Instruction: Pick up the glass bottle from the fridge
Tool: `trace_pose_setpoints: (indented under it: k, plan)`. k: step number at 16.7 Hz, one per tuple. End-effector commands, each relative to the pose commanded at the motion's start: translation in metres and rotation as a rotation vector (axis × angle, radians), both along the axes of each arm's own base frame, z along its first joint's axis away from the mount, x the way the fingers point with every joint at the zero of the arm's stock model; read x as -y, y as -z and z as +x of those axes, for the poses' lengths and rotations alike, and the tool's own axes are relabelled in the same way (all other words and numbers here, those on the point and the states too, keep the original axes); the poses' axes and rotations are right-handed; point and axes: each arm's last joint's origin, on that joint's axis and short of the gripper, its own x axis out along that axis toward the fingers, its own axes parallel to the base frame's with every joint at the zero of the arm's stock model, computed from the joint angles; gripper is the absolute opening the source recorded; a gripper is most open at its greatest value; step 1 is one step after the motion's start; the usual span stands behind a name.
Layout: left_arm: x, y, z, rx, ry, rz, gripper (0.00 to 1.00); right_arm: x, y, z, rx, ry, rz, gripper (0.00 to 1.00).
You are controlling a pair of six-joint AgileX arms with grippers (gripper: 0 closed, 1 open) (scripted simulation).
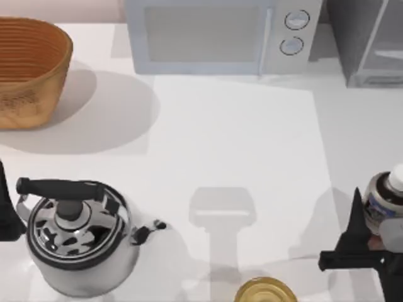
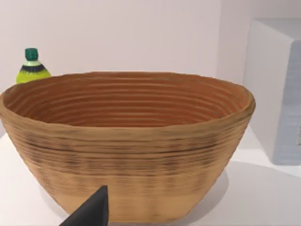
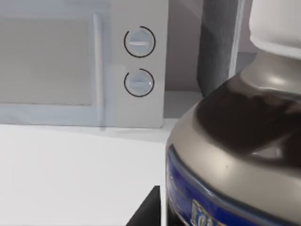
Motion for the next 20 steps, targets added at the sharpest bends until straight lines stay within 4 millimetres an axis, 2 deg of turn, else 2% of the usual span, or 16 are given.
trace_pose_setpoints:
  k: [6,12,20]
  plan:
    - [0.0,0.0,0.0,0.0,0.0,0.0,1.0,0.005,0.012,0.02,0.011,-0.005,0.029,0.0]
    - [0.0,0.0,0.0,0.0,0.0,0.0,1.0,0.006,0.013,0.022,0.011,-0.005,0.029,0.0]
    - [0.0,0.0,0.0,0.0,0.0,0.0,1.0,0.006,0.013,0.022,0.011,-0.005,0.029,0.6]
